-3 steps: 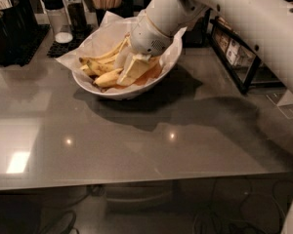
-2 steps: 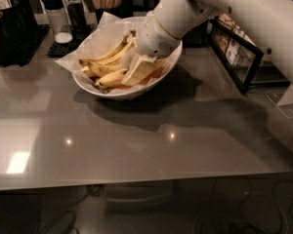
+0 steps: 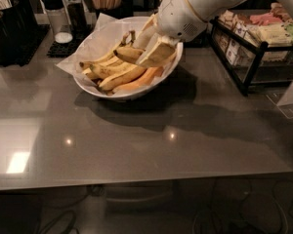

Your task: Pick banana from white bowl

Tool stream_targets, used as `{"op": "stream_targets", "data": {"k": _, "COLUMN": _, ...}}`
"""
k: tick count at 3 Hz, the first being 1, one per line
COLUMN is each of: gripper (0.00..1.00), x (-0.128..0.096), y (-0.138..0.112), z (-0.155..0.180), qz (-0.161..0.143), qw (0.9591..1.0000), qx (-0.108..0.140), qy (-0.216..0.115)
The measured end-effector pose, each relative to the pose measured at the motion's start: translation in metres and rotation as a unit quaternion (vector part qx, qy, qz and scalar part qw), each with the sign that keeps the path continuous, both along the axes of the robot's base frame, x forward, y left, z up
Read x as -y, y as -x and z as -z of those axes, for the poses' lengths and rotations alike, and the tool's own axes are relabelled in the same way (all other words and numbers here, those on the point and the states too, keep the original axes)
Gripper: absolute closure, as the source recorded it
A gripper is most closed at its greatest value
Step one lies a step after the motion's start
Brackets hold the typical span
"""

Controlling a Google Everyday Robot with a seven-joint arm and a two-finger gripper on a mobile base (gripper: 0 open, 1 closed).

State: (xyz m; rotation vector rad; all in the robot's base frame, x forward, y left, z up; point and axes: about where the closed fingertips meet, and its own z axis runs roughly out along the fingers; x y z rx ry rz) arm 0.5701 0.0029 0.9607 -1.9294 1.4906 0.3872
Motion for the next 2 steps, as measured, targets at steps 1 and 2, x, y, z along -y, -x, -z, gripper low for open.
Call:
{"op": "stream_targets", "data": {"k": 1, "gripper": 1.0, "x": 0.021, "y": 0.016, "z": -0.026, "qz": 0.02, "qw": 0.9995, "qx": 0.014, "qy": -0.022}}
{"op": "stream_targets", "data": {"k": 2, "gripper": 1.0, "x": 0.036, "y": 0.042, "z": -0.051, "qz": 0.032, "qw": 0.9981, "qx": 0.029, "qy": -0.043}}
